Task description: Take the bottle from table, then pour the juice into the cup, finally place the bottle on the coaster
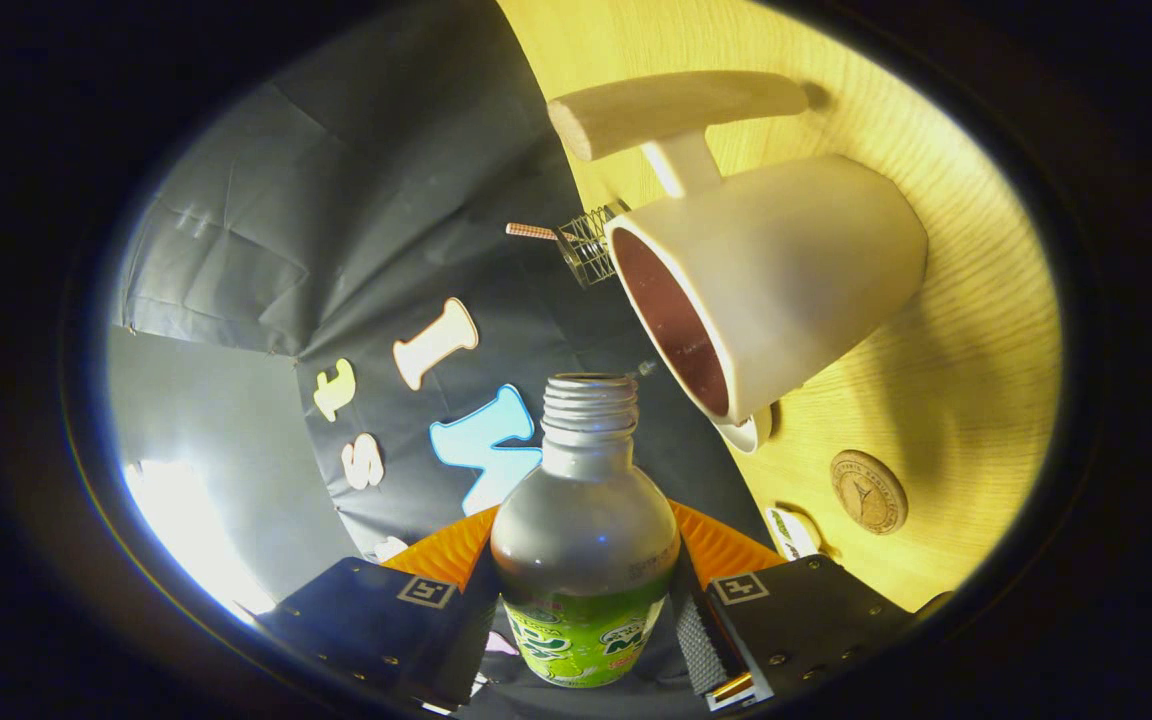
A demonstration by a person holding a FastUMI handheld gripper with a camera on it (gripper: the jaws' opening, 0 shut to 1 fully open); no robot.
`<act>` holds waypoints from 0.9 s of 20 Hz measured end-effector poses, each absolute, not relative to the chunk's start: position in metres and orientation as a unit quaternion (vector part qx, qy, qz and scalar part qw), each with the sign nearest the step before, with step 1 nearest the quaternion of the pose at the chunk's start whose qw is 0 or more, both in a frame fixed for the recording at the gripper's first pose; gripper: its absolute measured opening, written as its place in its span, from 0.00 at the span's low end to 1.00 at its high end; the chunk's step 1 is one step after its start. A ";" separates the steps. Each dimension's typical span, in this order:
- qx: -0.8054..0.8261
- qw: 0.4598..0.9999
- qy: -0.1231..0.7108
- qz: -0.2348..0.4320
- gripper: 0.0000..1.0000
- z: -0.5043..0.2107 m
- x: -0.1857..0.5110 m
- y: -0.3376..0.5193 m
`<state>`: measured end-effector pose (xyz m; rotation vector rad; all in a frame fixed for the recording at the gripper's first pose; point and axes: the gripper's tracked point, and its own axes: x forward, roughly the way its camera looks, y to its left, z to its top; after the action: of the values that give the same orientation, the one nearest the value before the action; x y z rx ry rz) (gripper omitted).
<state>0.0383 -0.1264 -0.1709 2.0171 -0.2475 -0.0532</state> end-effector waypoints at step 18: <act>0.777 0.622 -0.086 -0.033 0.78 -0.183 0.049 -0.131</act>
<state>0.0494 -0.1309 -0.1832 1.7855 -0.1983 -0.0761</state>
